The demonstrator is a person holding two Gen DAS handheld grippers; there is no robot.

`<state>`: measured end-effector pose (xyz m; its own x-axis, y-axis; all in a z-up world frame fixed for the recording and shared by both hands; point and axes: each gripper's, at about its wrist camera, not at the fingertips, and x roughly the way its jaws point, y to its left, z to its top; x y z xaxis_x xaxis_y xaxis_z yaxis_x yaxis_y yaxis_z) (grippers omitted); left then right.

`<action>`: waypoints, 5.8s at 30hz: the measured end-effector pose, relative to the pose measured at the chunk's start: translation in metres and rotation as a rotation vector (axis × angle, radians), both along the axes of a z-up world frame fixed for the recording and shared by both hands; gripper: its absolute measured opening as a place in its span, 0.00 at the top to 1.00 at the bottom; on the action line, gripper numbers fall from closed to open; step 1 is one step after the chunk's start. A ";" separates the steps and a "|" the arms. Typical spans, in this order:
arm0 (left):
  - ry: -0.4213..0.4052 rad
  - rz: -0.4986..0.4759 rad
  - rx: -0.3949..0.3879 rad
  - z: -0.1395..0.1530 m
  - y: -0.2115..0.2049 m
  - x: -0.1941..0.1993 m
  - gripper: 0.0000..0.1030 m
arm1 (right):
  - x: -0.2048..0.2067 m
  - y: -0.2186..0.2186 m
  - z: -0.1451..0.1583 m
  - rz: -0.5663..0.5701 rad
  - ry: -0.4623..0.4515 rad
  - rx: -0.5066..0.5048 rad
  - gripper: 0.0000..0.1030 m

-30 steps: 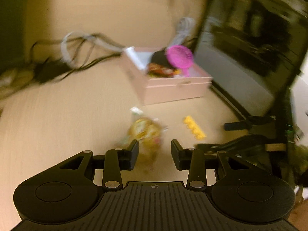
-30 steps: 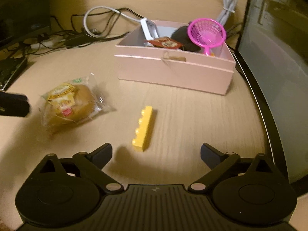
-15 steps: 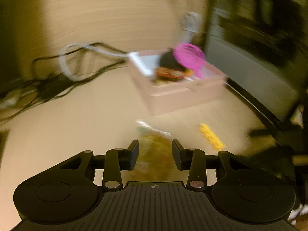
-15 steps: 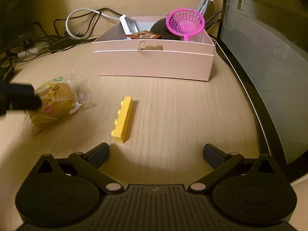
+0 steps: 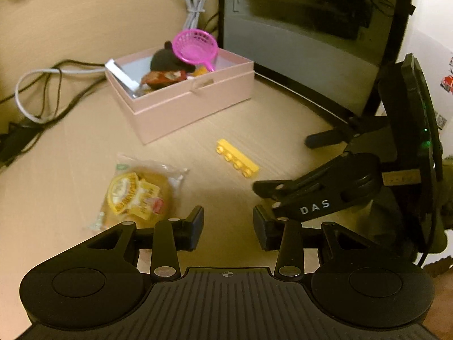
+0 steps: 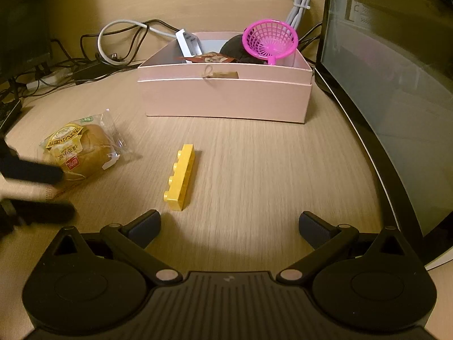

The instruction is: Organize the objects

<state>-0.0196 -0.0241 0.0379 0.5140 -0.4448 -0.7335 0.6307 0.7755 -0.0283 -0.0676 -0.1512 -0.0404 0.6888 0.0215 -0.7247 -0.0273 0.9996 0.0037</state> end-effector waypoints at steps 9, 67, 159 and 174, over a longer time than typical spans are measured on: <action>-0.041 0.290 -0.101 0.023 0.057 0.038 0.59 | -0.003 0.000 -0.001 0.004 -0.014 0.000 0.00; 0.229 0.301 -0.319 0.009 0.062 0.050 0.52 | 0.001 0.001 0.082 0.045 -0.013 0.023 0.88; -0.019 0.414 -0.470 0.064 0.029 0.176 0.50 | 0.084 -0.036 0.051 0.005 -0.062 -0.117 0.30; 0.162 0.505 -0.214 0.012 0.027 0.194 0.50 | 0.106 -0.032 0.031 0.001 -0.057 -0.192 0.36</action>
